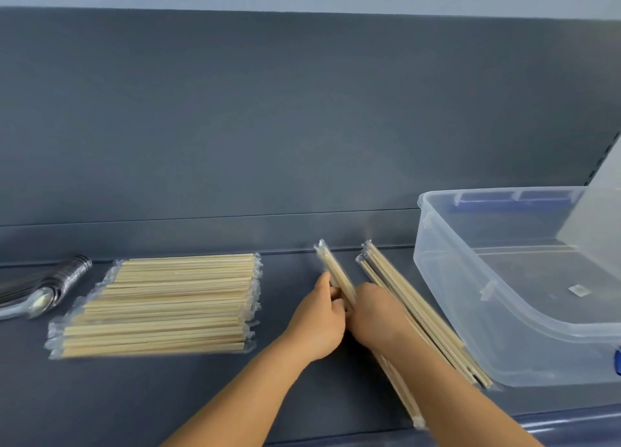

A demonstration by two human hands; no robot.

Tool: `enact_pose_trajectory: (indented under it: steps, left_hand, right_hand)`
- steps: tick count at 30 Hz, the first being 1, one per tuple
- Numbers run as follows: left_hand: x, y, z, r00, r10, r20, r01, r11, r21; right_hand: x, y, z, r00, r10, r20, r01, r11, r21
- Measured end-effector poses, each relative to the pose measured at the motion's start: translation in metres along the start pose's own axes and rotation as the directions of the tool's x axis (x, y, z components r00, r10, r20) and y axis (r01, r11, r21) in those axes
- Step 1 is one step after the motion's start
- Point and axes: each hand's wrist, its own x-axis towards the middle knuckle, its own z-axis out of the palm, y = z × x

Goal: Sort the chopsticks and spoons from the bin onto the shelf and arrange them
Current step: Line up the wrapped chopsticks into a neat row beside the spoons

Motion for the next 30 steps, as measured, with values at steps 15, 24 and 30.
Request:
enact_pose_trajectory:
  steps: [15, 24, 30]
  left_hand:
    - [-0.016, 0.076, -0.056, 0.943, 0.26, -0.209, -0.328, 0.843, -0.427]
    - [-0.032, 0.058, -0.07, 0.917, 0.379, -0.122, -0.394, 0.817, -0.421]
    - [-0.04, 0.061, -0.076, 0.898, 0.418, -0.138, -0.431, 0.776, -0.46]
  right_hand:
    - [-0.029, -0.031, -0.051, 0.878, -0.354, -0.323, 0.465, 0.468, 0.752]
    - [-0.031, -0.032, -0.031, 0.896, -0.37, -0.244, 0.407, 0.47, 0.783]
    - [-0.029, -0.037, -0.028, 0.867, -0.426, -0.259, 0.444, 0.424, 0.789]
